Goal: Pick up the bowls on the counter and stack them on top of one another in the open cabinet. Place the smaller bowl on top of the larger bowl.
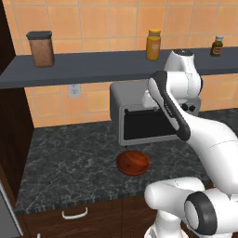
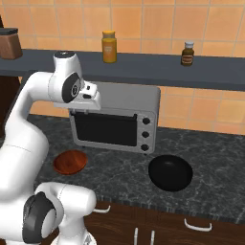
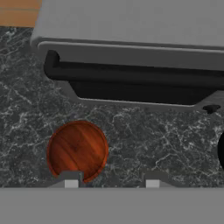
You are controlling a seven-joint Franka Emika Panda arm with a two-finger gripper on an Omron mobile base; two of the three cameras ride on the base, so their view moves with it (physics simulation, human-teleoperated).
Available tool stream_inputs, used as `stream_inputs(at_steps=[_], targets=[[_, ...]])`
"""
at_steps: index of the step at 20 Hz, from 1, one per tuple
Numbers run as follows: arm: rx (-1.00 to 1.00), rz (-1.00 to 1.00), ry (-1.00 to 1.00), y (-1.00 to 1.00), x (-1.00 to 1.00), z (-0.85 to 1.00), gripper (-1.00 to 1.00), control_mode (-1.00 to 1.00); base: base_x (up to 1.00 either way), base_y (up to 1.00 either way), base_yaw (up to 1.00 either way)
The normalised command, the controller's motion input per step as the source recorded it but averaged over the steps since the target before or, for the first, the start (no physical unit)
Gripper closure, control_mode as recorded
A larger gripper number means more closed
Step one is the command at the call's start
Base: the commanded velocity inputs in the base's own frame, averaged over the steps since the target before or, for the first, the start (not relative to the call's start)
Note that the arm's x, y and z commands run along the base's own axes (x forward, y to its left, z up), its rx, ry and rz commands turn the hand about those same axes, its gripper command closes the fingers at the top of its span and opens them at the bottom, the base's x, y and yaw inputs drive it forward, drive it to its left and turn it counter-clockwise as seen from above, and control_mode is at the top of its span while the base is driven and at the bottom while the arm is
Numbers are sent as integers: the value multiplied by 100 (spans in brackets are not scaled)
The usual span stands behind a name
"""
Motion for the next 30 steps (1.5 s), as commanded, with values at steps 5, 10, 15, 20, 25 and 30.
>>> stream_inputs(at_steps=[5, 10, 15, 20, 25, 30], targets=[[0, 0, -4, -4, -31, 0, -100, -100, 0, 0, 0], [2, -9, -3, -47, -59, -2, -100, -100, 0, 0, 0], [5, -4, 0, -73, -26, -16, -100, -100, 0, 0, 0], [10, 0, 0, -88, -7, -28, -100, -100, 0, 0, 0], [11, 0, 0, -89, -2, -32, -100, -100, 0, 0, 0], [11, 0, 2, -89, 0, -28, -100, -100, 0, 0, 0]])
